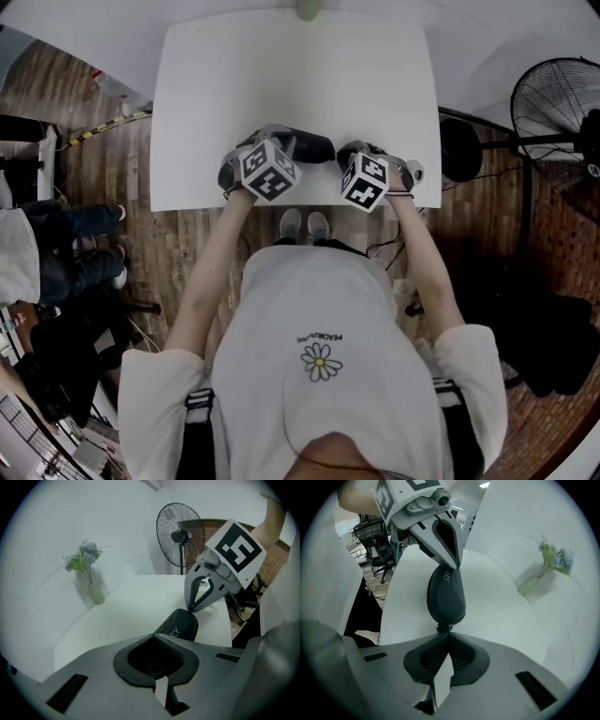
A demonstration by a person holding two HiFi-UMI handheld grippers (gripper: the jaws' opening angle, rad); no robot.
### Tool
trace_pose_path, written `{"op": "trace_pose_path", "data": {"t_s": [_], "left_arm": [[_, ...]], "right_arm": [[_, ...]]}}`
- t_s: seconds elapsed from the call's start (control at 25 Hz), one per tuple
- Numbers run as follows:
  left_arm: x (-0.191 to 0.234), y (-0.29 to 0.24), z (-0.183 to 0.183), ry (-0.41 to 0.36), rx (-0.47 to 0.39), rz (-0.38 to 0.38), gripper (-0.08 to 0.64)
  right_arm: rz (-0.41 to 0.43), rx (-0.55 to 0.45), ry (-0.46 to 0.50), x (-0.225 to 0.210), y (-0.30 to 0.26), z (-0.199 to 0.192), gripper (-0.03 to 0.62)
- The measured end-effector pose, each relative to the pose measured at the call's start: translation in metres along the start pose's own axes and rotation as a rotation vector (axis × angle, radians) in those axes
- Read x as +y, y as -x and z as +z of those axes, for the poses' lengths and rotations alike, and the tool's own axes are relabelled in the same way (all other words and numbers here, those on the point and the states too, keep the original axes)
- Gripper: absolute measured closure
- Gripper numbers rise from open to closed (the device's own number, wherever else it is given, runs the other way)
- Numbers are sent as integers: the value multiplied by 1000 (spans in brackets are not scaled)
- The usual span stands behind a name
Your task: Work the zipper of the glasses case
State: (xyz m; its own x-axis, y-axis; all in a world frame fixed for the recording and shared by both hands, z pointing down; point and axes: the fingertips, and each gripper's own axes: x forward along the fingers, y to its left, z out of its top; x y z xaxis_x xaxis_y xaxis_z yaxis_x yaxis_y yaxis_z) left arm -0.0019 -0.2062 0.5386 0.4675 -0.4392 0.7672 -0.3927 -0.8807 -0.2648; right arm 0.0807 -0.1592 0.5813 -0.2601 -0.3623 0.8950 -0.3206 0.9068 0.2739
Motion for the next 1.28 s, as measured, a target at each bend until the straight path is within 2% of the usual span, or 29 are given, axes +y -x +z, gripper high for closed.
{"op": "trace_pose_path", "data": {"t_s": [0.12, 0.28, 0.44, 0.52, 0.64, 0.68, 0.76, 0.8, 0.84, 0.92, 1.0, 1.08, 1.12, 1.28], "left_arm": [[0, 0, 2, 19, -14, 10, 548], [1, 0, 1, 49, -24, 35, 548], [3, -2, 3, 60, -34, 24, 548], [-1, 5, 2, 11, -27, -30, 548], [-16, 20, 9, -118, -44, -126, 546], [-25, 23, 9, -163, -33, -179, 510], [-41, 21, 3, -261, 16, -276, 339], [-45, 19, -1, -314, 40, -296, 294], [-45, 16, -3, -362, 55, -295, 287], [-40, 11, -5, -412, 78, -281, 292], [-39, 11, -8, -422, 127, -300, 339], [-41, 15, -16, -457, 183, -318, 427], [-42, 16, -20, -478, 199, -319, 449], [-46, 19, -27, -499, 195, -291, 465]], "right_arm": [[32, -25, -7, 9, 1, 0, 584], [119, -59, -17, 34, 3, 6, 584], [114, -68, -36, 40, -2, 8, 584], [96, -58, -23, 38, -3, 9, 584], [61, -34, 43, 34, -4, 7, 584], [55, -30, 54, 32, -4, 5, 584], [48, -25, 66, 30, -3, 3, 584], [45, -23, 72, 30, -3, 2, 584], [42, -20, 78, 30, -3, 2, 584], [40, -17, 85, 30, -3, 2, 584], [40, -18, 78, 29, -3, 2, 584], [36, -25, 59, 29, -2, 1, 584], [39, -33, 45, 29, -2, 3, 584], [79, -61, 19, 40, 4, 7, 584]]}}
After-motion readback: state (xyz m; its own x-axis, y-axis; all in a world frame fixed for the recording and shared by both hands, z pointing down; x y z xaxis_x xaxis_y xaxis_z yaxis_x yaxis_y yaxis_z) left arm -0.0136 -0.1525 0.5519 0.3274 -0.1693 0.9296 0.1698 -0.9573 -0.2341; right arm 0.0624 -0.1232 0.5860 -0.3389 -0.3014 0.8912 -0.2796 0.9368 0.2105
